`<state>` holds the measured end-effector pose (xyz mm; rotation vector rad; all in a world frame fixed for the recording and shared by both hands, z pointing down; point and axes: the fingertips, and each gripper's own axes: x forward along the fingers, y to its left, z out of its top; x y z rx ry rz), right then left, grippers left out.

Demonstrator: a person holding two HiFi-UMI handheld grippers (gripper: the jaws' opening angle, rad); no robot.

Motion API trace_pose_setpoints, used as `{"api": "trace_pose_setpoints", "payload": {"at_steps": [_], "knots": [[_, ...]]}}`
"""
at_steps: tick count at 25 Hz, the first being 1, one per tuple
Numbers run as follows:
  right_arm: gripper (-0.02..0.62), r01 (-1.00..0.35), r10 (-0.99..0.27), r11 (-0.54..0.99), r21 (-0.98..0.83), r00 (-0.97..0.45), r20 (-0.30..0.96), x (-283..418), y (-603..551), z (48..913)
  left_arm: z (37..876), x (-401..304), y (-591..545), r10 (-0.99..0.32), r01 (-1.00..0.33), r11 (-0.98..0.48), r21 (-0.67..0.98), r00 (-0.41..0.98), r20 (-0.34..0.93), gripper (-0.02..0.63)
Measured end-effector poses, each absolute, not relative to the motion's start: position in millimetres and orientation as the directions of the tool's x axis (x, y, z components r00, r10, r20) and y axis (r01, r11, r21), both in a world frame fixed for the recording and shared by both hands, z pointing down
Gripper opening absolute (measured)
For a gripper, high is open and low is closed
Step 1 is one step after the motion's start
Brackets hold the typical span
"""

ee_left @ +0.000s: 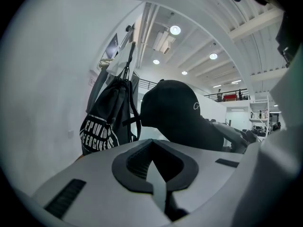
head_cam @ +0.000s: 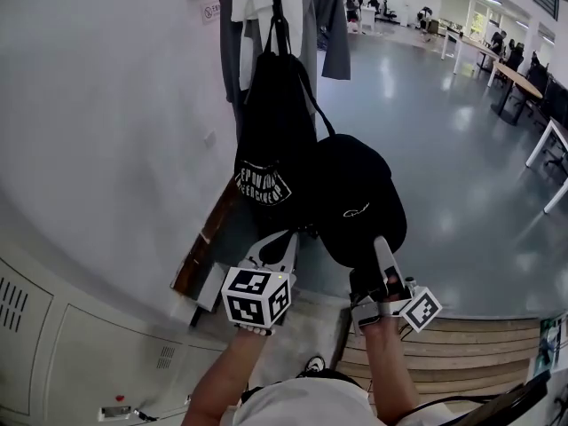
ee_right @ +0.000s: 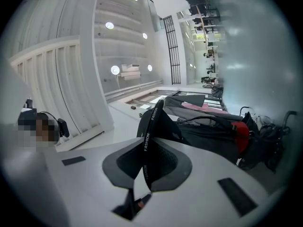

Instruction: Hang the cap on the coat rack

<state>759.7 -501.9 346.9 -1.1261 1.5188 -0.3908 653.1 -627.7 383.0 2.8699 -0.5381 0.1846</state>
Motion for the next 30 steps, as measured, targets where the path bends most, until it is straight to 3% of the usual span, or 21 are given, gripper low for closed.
{"api": "trace_pose_setpoints", "payload": {"at_steps": [14,30], "knots": [[0.020,-0.434,-0.719,0.615,-0.658,0.032,-0.694,813,-516,303,352,710,-634,-0.361,-0.376,-0.918,0.129,0.924,0.123,0.002],[0.020,-0.449,-0.594,0.732,-0.512,-0.052,-0.803,815,-564,231,289,723,-691,-0.355,-0.359,-0.931,0.071,0.933,0.062,0.003]]}}
